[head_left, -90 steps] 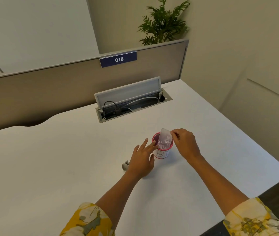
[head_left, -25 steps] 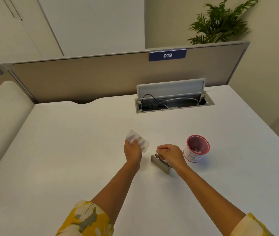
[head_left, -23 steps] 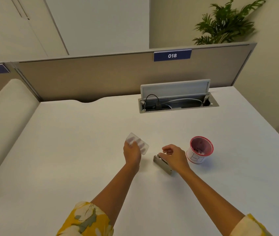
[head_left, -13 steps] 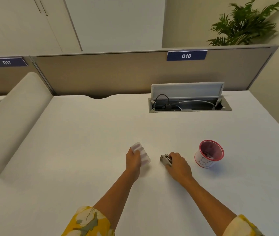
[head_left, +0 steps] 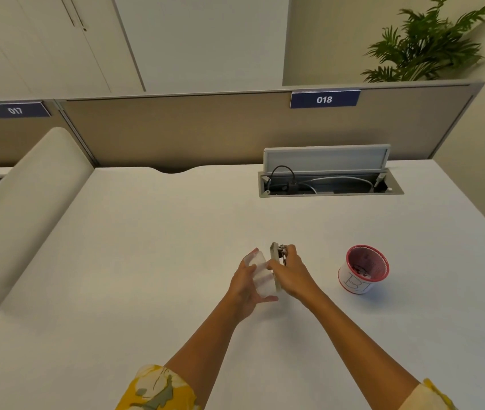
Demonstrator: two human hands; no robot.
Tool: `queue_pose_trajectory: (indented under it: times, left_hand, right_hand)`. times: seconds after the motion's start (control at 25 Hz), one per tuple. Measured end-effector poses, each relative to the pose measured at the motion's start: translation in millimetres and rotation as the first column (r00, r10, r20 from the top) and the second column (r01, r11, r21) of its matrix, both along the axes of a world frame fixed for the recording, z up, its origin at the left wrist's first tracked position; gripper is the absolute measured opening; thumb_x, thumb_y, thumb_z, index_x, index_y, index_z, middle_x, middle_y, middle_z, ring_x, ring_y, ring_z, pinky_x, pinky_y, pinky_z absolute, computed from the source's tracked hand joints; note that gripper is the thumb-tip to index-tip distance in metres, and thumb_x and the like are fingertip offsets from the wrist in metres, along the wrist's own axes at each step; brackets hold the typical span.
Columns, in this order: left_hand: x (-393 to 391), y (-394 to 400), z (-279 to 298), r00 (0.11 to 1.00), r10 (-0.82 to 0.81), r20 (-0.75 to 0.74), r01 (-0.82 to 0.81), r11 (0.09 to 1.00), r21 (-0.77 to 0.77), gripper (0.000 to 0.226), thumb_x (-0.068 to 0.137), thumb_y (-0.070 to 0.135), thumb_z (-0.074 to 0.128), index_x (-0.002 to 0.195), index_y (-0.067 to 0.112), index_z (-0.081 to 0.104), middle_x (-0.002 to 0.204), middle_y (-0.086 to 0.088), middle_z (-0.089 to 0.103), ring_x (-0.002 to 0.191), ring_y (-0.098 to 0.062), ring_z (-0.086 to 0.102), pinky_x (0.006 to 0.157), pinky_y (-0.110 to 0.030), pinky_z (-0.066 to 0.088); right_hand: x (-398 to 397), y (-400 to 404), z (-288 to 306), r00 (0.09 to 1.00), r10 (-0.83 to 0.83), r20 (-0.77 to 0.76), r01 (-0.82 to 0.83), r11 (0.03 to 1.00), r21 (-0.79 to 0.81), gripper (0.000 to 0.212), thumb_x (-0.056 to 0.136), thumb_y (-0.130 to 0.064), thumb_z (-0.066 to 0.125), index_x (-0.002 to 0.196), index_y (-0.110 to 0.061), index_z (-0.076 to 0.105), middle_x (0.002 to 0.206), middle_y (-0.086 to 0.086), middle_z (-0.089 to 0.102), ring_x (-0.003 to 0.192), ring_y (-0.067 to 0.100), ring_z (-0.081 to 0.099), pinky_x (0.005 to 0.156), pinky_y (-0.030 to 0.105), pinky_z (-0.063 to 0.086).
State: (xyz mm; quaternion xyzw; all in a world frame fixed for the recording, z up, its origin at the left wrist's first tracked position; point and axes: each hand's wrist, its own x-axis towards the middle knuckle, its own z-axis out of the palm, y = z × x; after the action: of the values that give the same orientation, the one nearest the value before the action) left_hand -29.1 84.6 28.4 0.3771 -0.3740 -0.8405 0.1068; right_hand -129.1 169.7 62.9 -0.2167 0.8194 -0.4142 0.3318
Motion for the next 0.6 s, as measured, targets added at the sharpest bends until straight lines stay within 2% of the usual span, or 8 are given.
queue_pose_trajectory:
  times: [0.16,0.24,0.32,0.44,0.6]
  left_hand:
    - [-7.8,5.4,8.3,1.0,-0.003,-0.025,0.006,0.996,0.088,0.035,0.103,0.037,0.04,0.13,0.032,0.061,0.127,-0.01,0.07,0.118,-0.034,0.065,0.096,-0.069,0.047]
    - [-9.7,7.5,12.7,0.999,0.04,-0.028,-0.035,0.987,0.156,0.044,0.104,0.046,0.03,0.127,0.03,0.063,0.119,-0.007,0.075,0.116,-0.031,0.066,0.1,-0.065,0.046]
    - [-9.9,8.5,13.2,0.997,0.065,-0.048,-0.053,0.977,0.208,0.053,0.104,0.051,0.022,0.127,0.029,0.064,0.117,-0.007,0.075,0.116,-0.031,0.065,0.098,-0.061,0.047]
    - [-8.9,9.8,12.2,0.997,0.055,-0.06,-0.041,0.974,0.223,0.057,0.104,0.051,0.019,0.125,0.025,0.065,0.12,-0.01,0.073,0.118,-0.031,0.063,0.101,-0.061,0.045]
    - [-9.3,10.0,10.9,0.998,-0.026,-0.055,0.033,0.99,0.136,0.055,0.105,0.048,0.022,0.13,0.021,0.063,0.13,-0.014,0.067,0.124,-0.033,0.061,0.096,-0.056,0.05]
  right_hand:
    - [5.2,-3.2,2.8,0.995,0.057,-0.085,-0.058,0.998,-0.012,0.052,0.078,-0.035,0.073,0.116,-0.018,0.041,0.117,0.005,0.049,0.095,0.018,0.056,0.061,0.019,0.046]
    - [7.9,-1.4,2.1,0.991,0.082,-0.109,-0.085,0.996,-0.021,0.059,0.073,-0.04,0.079,0.114,-0.019,0.043,0.115,0.004,0.048,0.099,0.019,0.057,0.063,0.019,0.048]
    - [8.4,1.1,0.7,0.994,0.071,-0.084,-0.075,0.996,-0.041,0.062,0.071,-0.042,0.081,0.114,-0.017,0.044,0.115,0.005,0.05,0.101,0.021,0.058,0.068,0.02,0.049]
    - [7.4,1.3,-2.4,0.998,0.036,-0.059,-0.041,0.997,-0.07,0.051,0.077,-0.038,0.078,0.112,-0.017,0.047,0.116,0.006,0.055,0.099,0.021,0.06,0.074,0.025,0.053]
    - [9.3,1.1,-0.4,0.996,0.006,-0.09,-0.014,0.996,-0.092,0.036,0.087,-0.029,0.068,0.114,-0.016,0.048,0.115,0.005,0.056,0.098,0.021,0.06,0.071,0.022,0.052]
